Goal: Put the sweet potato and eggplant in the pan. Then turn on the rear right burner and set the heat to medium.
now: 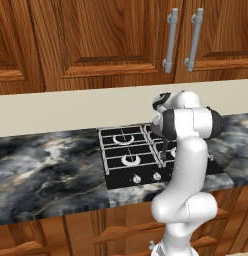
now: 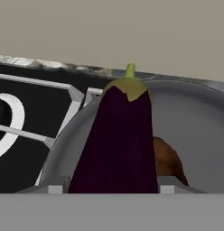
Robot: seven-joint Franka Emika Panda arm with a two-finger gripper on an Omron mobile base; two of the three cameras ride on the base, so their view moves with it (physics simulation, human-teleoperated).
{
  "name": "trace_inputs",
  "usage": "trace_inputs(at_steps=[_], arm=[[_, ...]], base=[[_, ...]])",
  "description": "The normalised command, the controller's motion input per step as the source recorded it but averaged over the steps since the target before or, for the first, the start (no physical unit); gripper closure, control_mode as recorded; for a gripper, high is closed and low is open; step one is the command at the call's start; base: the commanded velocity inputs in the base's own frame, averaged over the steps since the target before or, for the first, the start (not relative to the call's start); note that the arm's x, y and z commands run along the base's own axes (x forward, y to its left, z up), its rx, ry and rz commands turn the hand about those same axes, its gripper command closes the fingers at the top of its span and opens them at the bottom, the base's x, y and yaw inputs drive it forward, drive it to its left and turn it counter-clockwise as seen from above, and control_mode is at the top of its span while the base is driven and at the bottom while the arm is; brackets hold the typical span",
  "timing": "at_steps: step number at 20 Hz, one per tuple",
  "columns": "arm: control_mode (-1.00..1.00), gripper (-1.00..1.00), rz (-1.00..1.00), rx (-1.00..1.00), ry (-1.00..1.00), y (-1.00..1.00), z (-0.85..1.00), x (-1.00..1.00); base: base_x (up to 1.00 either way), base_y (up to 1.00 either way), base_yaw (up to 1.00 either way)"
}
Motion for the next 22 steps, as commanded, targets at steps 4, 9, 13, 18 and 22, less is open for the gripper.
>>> trace_inputs(at_steps=[4, 9, 13, 18, 22], arm=[[-1.00, 1.00, 0.01, 0.00, 0.01, 0.00, -0.04, 0.00], [-1.00, -1.00, 0.00, 0.00, 0.00, 0.00, 0.00, 0.00], [-1.00, -1.00, 0.00, 0.00, 0.00, 0.00, 0.00, 0.00], [-1.00, -1.00, 0.00, 0.00, 0.00, 0.00, 0.00, -0.02], [-1.00, -1.00, 0.00, 0.00, -0.08, 0.00, 0.06, -0.19]], base=[[0.00, 0.00, 0.00], [0.00, 0.00, 0.00], [0.00, 0.00, 0.00], [0.00, 0.00, 0.00], [0.00, 0.00, 0.00]])
